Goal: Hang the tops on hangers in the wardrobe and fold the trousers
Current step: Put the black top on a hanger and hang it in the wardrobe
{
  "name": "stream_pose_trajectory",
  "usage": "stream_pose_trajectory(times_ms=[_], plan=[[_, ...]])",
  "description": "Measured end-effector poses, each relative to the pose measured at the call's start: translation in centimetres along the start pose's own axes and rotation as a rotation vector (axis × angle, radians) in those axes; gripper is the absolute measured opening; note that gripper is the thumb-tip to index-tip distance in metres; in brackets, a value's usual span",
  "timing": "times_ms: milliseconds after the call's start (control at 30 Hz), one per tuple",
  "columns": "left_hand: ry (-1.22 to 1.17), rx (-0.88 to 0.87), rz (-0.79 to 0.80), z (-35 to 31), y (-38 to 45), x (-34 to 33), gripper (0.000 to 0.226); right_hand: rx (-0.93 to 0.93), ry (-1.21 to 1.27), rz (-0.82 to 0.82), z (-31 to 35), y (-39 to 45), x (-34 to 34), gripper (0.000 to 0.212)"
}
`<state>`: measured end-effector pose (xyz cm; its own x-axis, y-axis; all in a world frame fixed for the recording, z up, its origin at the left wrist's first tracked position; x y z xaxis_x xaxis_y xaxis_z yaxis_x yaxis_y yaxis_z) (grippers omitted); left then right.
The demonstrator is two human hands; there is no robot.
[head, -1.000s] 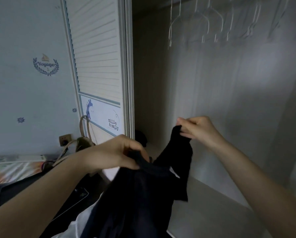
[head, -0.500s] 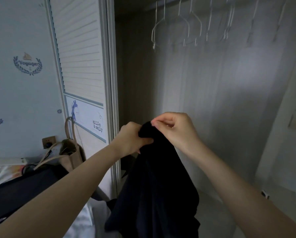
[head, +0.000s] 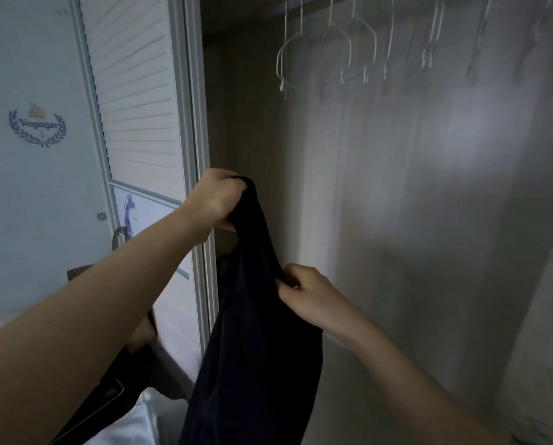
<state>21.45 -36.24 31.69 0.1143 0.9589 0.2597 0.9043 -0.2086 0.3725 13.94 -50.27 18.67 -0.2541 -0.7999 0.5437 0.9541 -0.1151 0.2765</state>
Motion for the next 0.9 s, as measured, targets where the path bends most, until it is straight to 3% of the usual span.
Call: stream_pose_trajectory(times_ms=[133, 167, 233, 333, 400, 433, 533, 600, 667, 767, 900], plan=[[-0.038, -0.03, -0.155, 0.1, 4.0, 3.9, 0.027, -0.109, -0.232, -0.109, -1.9, 4.0, 1.7, 0.03], [-0.038, -0.045, -0.215, 0.5, 5.3, 5.7, 0.027, -0.162, -0.204, -0.156, -2.4, 5.0, 2.7, 0.03], [0.002, -0.039, -0.259, 1.9, 8.1, 8.7, 0.021, -0.261, 0.092, -0.272, -3.1, 6.7, 5.1, 0.028], [0.371, 0.012, -0.157, 4.9, 12.3, 11.3, 0.011, -0.244, 0.531, -0.425, -1.5, 9.2, 8.2, 0.017], [0.631, 0.089, -0.007, 7.4, 14.2, 11.7, 0.012, -0.167, 0.553, -0.509, 0.0, 10.9, 9.9, 0.017], [0.651, 0.155, 0.095, 8.9, 14.8, 11.6, 0.012, -0.136, 0.519, -0.547, 0.7, 11.9, 10.6, 0.021], [0.272, 0.338, 0.347, 11.8, 15.5, 10.0, 0.011, -0.122, 0.358, -0.619, 1.8, 14.3, 11.7, 0.027], [-0.152, 0.392, 0.324, 12.5, 17.1, 9.3, 0.023, -0.144, 0.238, -0.605, 1.9, 16.5, 12.1, 0.027], [-0.496, 0.418, 0.259, 12.4, 18.6, 8.4, 0.011, -0.182, 0.067, -0.514, 2.3, 18.7, 12.3, 0.028], [-0.649, 0.419, 0.244, 11.3, 20.3, 6.4, 0.019, -0.224, -0.231, -0.348, 4.1, 21.8, 12.2, 0.021], [-0.721, 0.379, 0.261, 8.4, 21.5, 3.1, 0.021, -0.077, -0.228, -0.433, 10.5, 25.0, 12.7, 0.014]])
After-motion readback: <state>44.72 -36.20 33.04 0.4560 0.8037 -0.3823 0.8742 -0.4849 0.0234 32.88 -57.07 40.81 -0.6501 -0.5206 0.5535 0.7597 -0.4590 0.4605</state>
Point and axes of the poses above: each hand's wrist, its own y-axis towards the middle knuckle, its own x-axis out of the back of the hand, z = x × y, the point moved 8 cm from there along y, towards the middle knuckle, and after that the axes turned 2 degrees about -z, right-handed, at the moved point
